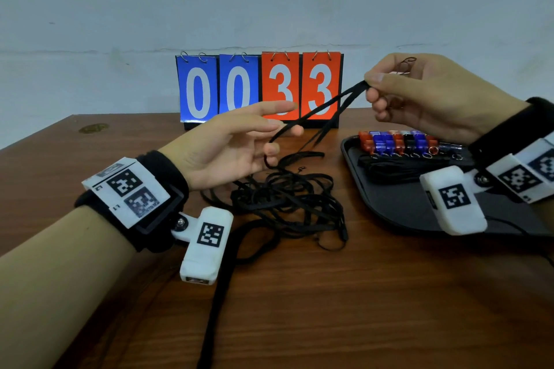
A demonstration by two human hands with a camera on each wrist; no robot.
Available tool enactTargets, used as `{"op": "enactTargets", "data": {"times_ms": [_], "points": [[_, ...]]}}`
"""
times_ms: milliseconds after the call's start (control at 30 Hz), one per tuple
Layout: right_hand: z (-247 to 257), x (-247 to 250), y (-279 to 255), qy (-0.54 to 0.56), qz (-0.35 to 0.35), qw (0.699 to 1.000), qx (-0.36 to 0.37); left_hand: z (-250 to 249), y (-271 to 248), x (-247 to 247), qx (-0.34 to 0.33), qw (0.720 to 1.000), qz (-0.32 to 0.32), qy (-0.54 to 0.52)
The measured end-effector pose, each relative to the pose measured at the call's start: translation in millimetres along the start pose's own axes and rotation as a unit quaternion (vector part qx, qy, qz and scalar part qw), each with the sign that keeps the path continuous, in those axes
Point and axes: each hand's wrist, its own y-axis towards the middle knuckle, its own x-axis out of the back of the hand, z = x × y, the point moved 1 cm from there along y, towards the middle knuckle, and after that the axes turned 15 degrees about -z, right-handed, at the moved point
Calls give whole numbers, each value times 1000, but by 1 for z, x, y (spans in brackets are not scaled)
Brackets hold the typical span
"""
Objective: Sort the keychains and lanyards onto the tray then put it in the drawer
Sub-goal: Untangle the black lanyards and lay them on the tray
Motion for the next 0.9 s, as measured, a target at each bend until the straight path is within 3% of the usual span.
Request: {"op": "enactTargets", "data": {"times_ms": [300, 600, 900], "points": [[5, 6, 5, 89, 2, 994, -57, 3, 4, 0, -4, 998, -50, 46], [9, 26, 11, 34, -39, 993, -104, 2, 2, 2, 39, 999, -10, -34], [10, 37, 18, 43, -71, 987, -140, 3, 2, 4, 50, 999, -8, 14]]}}
